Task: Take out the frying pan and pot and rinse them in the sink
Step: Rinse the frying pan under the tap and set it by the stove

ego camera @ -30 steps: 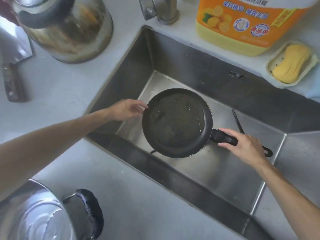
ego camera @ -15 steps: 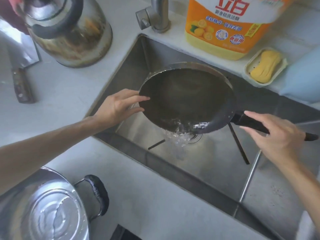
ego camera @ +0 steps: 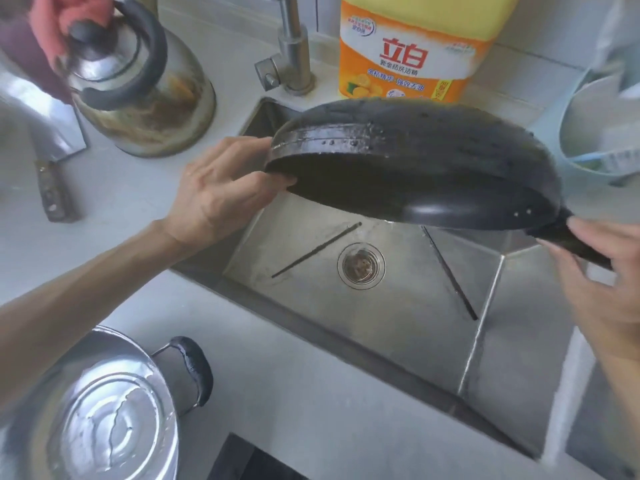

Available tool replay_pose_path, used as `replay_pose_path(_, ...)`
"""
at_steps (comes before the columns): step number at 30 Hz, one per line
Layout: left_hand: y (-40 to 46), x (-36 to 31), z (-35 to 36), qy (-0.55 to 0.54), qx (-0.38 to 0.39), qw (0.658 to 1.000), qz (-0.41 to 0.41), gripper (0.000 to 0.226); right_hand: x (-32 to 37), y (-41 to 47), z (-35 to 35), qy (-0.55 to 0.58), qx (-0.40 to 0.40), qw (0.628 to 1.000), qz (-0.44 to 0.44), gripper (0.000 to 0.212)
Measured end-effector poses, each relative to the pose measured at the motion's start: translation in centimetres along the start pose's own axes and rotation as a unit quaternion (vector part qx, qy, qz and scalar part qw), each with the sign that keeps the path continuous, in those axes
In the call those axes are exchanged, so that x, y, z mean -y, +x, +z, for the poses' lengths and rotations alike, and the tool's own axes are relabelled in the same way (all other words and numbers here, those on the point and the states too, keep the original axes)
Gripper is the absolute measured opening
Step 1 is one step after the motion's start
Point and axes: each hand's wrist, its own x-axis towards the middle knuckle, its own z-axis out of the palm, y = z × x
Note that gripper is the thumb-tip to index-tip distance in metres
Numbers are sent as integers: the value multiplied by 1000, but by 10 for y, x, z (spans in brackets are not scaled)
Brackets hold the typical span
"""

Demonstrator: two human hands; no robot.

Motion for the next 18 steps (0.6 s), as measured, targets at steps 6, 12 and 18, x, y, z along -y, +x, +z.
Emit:
replay_pose_path(6,56,-36,-52,-214,189,909,-303,28,26,-7,-58,-34,65,996,54,51)
replay_pose_path(12,99,-41,-83,-327,287,841,-321,45,48,-44,-128,60,190,964,179,43)
replay_pose_path(18,153,-76,-101,-390,316,836,-222,29,89,-117,-211,-44,61,972,221,40)
